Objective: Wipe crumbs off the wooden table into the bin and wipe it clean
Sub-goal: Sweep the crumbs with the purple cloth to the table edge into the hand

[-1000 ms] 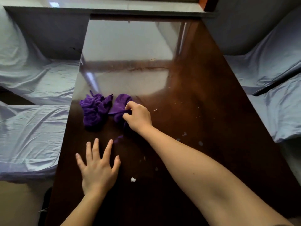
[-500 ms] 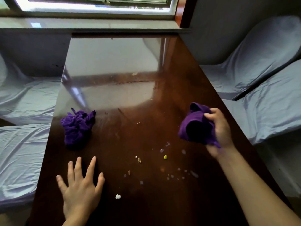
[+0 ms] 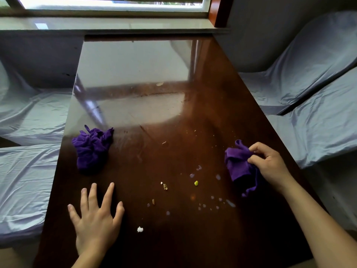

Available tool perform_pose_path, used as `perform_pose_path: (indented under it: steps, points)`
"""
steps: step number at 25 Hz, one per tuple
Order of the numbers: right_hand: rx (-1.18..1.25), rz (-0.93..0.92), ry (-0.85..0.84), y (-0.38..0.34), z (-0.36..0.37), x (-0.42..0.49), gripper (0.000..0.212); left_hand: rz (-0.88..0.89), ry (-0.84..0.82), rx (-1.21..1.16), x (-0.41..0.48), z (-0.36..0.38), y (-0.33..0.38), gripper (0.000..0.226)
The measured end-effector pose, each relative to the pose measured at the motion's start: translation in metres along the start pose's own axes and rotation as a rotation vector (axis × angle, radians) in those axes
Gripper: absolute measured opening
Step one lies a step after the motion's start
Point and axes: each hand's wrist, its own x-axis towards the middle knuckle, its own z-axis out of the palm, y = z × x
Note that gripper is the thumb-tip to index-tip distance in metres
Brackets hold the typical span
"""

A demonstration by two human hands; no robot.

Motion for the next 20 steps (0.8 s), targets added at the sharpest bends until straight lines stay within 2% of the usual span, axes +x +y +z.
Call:
perform_pose_path:
  steps: [1, 2, 3, 5, 6, 7, 9, 12, 14, 15, 18, 20]
  points:
    - [-0.159, 0.017, -0.021, 0.007, -0.003, -0.001, 0.011, -0.003, 0.001, -0.005, 0.000, 0.001, -0.001, 0.072]
    - [-0.286, 0.053, -0.054, 0.014, -0.004, -0.004, 0.015, -0.004, 0.001, -0.007, 0.001, 0.002, -0.002, 0.071]
    - [-0.373, 0.097, -0.107, 0.023, -0.005, -0.009, 0.032, -0.004, 0.000, -0.007, 0.001, 0.004, -0.003, 0.071]
    - [-0.426, 0.124, -0.206, 0.041, 0.002, -0.018, 0.079, -0.007, 0.000, -0.009, 0.001, 0.005, -0.004, 0.070]
    - [-0.486, 0.094, -0.230, 0.049, 0.010, -0.021, 0.092, -0.009, 0.003, -0.009, 0.002, 0.006, -0.004, 0.070]
    - [-0.596, 0.042, -0.224, 0.057, 0.022, -0.024, 0.093, -0.010, 0.004, -0.007, 0.002, 0.007, -0.004, 0.070]
    - [-0.749, -0.060, -0.113, 0.069, 0.045, -0.031, 0.080, -0.014, 0.004, -0.010, 0.002, 0.007, -0.003, 0.070]
    - [-0.671, -0.138, 0.217, 0.072, 0.079, -0.045, 0.059, -0.012, 0.008, -0.005, 0.002, 0.006, -0.003, 0.070]
    - [-0.640, -0.179, 0.330, 0.061, 0.107, -0.057, 0.056, -0.012, 0.005, 0.001, 0.001, 0.004, -0.002, 0.070]
    - [-0.617, -0.237, 0.309, 0.050, 0.122, -0.062, 0.057, -0.016, 0.002, 0.004, 0.000, 0.002, -0.001, 0.070]
    - [-0.519, -0.449, 0.111, 0.023, 0.139, -0.067, 0.059, -0.021, -0.011, 0.006, -0.001, -0.002, 0.002, 0.071]
    - [-0.380, -0.433, 0.147, 0.016, 0.121, -0.059, 0.056, -0.020, -0.014, 0.001, -0.001, -0.003, 0.002, 0.070]
